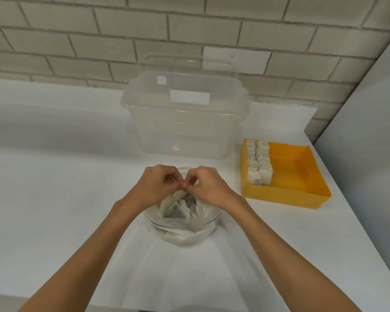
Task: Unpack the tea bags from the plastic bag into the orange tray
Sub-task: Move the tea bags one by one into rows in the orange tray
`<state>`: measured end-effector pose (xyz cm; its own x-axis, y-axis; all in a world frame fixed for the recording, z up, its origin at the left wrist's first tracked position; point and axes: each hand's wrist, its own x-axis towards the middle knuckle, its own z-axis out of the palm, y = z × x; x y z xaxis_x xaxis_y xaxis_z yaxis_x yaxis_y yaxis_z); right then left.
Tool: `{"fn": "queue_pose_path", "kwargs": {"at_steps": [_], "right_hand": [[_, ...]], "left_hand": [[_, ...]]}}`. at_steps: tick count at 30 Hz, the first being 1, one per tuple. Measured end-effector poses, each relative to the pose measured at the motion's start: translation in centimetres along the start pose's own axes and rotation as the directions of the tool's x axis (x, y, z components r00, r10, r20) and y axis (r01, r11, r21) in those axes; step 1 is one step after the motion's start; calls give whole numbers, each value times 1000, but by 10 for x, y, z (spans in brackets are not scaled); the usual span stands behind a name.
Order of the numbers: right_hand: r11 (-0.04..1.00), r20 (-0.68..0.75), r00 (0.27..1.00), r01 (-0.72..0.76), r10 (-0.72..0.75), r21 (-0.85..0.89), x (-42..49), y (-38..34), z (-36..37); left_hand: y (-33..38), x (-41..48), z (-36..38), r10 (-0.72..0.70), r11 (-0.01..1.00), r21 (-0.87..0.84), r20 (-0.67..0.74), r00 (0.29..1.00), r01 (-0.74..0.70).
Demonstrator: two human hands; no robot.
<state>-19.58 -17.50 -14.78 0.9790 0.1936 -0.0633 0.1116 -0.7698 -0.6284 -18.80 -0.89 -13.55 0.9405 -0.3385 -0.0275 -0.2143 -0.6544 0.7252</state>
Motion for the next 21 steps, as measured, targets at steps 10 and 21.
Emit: {"fn": "queue_pose_path", "kwargs": {"at_steps": [10,21], "right_hand": [[967,-116,993,22,8,254,-4,-7,-41],[807,-92,986,-61,141,588,-7,0,-47]], "left_hand": [[7,-6,3,-93,927,-362,30,995,97],[15,-6,4,-255,610,-777,-5,967,157]]}}
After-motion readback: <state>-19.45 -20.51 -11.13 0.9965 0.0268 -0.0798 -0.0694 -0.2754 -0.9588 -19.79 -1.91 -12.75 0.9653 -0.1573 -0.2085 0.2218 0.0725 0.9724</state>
